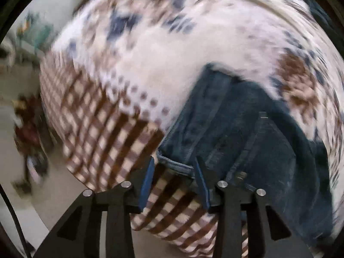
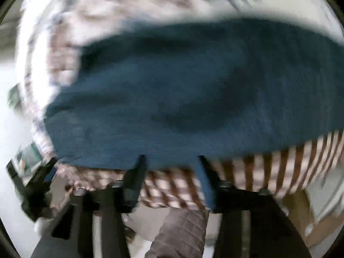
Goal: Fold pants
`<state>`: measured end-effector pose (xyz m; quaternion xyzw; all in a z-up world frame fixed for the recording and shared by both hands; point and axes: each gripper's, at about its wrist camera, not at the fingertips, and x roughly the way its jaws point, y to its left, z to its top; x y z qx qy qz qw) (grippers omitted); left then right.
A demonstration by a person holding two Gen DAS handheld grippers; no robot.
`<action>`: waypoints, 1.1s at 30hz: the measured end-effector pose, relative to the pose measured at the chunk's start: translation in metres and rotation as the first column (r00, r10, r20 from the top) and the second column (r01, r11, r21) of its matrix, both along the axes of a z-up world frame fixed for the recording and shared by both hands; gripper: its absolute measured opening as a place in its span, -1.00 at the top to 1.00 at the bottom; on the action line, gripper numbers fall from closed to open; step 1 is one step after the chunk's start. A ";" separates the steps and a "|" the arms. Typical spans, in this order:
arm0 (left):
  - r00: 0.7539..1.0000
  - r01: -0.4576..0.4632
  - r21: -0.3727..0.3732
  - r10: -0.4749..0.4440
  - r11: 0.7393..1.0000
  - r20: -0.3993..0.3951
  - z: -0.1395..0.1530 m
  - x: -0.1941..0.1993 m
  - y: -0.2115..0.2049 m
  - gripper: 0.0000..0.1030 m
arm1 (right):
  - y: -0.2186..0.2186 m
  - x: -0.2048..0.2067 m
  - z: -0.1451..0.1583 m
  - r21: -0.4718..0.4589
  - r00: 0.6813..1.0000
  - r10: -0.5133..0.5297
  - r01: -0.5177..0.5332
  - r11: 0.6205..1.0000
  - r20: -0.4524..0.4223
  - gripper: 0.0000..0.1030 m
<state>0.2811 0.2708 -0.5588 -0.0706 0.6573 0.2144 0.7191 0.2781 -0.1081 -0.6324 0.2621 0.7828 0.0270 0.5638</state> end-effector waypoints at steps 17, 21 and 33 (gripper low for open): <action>0.979 0.199 -0.052 -0.196 0.979 0.050 -0.037 0.096 -0.083 -0.52 | 0.069 0.180 -0.057 0.237 0.941 0.321 -0.338 0.911 0.111 -0.08; 0.978 0.208 -0.048 -0.206 0.977 0.041 -0.041 0.096 -0.082 -0.52 | 0.086 0.161 -0.056 0.314 0.908 0.408 -0.417 0.853 0.096 -0.08; 0.971 0.238 -0.041 -0.237 0.970 0.023 -0.049 0.093 -0.081 -0.56 | 0.115 0.184 -0.068 0.166 0.906 0.411 -0.423 0.891 0.103 0.77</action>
